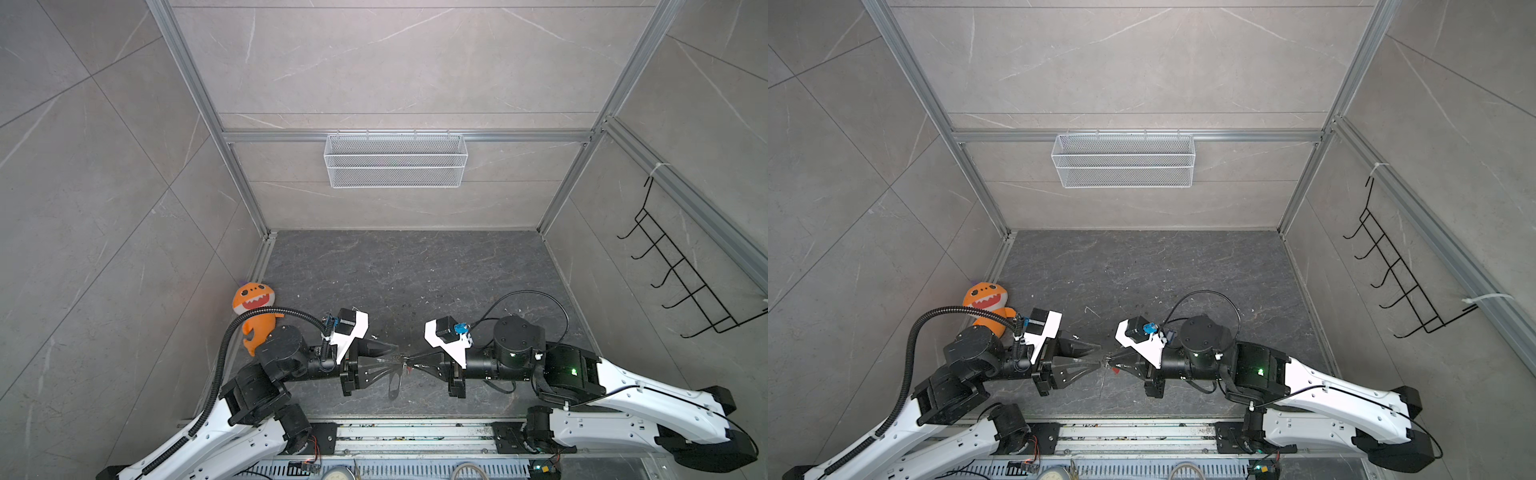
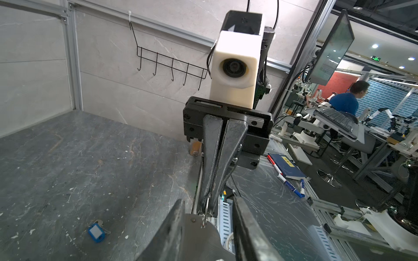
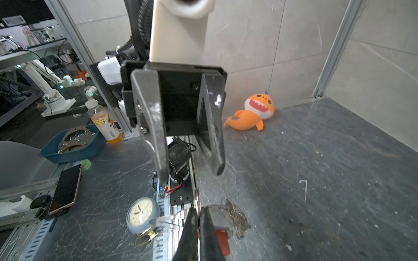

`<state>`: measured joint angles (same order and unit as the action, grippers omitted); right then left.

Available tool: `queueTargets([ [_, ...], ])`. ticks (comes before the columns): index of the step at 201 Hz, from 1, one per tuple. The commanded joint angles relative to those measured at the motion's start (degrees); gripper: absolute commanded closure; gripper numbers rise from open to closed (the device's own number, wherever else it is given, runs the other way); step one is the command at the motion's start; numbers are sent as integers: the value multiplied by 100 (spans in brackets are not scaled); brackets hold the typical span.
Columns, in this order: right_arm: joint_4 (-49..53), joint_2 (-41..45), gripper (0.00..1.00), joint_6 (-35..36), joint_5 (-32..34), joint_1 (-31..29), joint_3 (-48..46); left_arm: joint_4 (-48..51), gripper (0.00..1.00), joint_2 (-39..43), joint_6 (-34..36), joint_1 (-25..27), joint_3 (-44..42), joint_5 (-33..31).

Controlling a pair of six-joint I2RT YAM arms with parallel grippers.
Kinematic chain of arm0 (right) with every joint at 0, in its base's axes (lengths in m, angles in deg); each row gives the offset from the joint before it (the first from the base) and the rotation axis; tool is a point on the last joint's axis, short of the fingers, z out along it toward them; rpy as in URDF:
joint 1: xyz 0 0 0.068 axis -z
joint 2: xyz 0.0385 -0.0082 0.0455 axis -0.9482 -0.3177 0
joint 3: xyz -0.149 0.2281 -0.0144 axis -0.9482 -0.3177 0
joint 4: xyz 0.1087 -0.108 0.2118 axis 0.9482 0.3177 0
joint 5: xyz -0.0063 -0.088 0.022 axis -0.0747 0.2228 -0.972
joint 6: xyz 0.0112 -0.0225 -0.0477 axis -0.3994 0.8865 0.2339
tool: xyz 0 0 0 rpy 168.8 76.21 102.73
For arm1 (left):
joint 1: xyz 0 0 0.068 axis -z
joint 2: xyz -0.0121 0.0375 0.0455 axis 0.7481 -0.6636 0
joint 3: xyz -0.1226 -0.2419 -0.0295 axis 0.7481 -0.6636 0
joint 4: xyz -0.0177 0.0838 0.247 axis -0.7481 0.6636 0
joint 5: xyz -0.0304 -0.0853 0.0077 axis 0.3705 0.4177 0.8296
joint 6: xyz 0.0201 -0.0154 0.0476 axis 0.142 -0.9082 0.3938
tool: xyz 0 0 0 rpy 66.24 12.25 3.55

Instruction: Remove the keys from the keyring

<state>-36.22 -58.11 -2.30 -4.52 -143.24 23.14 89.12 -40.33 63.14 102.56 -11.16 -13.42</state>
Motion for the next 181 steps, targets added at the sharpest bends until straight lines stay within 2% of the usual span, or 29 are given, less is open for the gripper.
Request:
queueTargets([
  [1, 1036, -134, 100, -121, 183, 29, 543, 626, 59, -154, 116, 10, 449, -148],
  [26, 1871, -447, 100, -169, 184, 73, 1095, 1212, 59, -520, 193, 10, 757, -59],
  [70, 2758, -1057, 100, -238, -106, 211, 1941, 1652, 59, -970, 295, 10, 1107, 148],
  [87, 2870, -1162, 100, -243, -176, 256, 2079, 1736, 62, -1051, 293, 10, 1167, 244],
  [121, 2906, -1225, 100, -253, -246, 295, 2175, 1773, 73, -1066, 309, 10, 1175, 256],
  [181, 2880, -1282, 100, -293, -308, 324, 2242, 1737, 78, -1182, 348, 10, 1185, 218],
])
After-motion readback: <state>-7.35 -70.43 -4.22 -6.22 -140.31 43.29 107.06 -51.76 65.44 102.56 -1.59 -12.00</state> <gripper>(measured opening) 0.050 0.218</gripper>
